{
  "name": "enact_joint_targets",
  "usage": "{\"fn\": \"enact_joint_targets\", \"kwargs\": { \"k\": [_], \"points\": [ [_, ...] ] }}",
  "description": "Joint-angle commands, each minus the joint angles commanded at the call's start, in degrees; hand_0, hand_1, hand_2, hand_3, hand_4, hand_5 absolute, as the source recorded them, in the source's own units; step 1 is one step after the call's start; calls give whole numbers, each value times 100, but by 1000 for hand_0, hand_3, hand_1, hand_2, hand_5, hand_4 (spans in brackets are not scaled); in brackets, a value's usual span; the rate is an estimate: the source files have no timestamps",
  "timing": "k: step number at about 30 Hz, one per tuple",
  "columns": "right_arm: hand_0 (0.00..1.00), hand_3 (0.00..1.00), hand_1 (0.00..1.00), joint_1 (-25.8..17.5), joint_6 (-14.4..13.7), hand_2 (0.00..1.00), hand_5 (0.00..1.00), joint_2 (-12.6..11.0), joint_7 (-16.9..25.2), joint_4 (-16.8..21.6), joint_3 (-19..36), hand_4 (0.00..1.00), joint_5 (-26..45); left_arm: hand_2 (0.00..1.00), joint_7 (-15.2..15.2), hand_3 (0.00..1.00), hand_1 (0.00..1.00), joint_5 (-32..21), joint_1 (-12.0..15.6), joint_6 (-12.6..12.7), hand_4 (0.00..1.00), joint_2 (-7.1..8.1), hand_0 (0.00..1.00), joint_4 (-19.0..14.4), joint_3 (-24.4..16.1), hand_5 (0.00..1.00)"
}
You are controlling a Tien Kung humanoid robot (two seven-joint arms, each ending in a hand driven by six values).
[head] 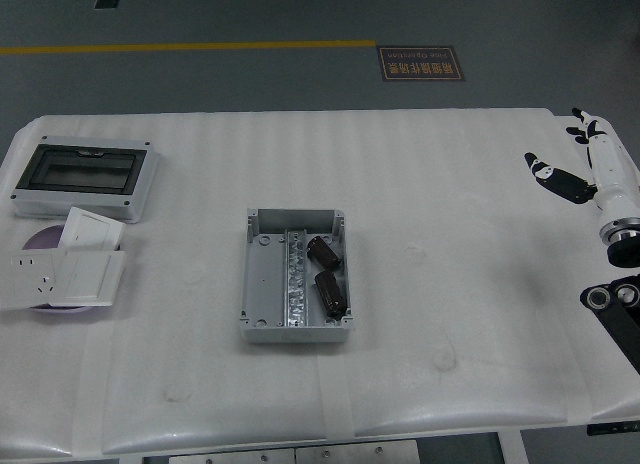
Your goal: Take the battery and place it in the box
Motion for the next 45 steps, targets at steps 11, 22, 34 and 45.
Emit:
{"fn": "enact_joint_targets", "kwargs": {
  "k": [11, 22, 34, 45],
  "points": [
    [998, 941, 802, -79, 17, 802, 391, 4, -142, 60, 98, 753, -406, 544, 51, 584, 550, 58, -7, 54, 440, -15, 645, 42, -108, 2],
    [998, 937, 800, -187, 54, 800, 394, 13, -184, 70, 216, 746, -513, 546, 127, 585, 555, 210, 56, 50, 448, -44, 645, 81, -325, 2],
    [998, 931, 798, -145, 56, 800, 392, 128, 113, 34, 234, 735, 389, 552, 188, 591, 581, 380, 129, 28, 467, 4, 646, 92, -650, 2],
    [998, 923, 799, -102, 65, 812, 365, 168, 176, 41, 119, 710, 538, 556, 177, 590, 588, 255, 154, 77, 493, 28, 634, 92, -641, 2]
  ]
}}
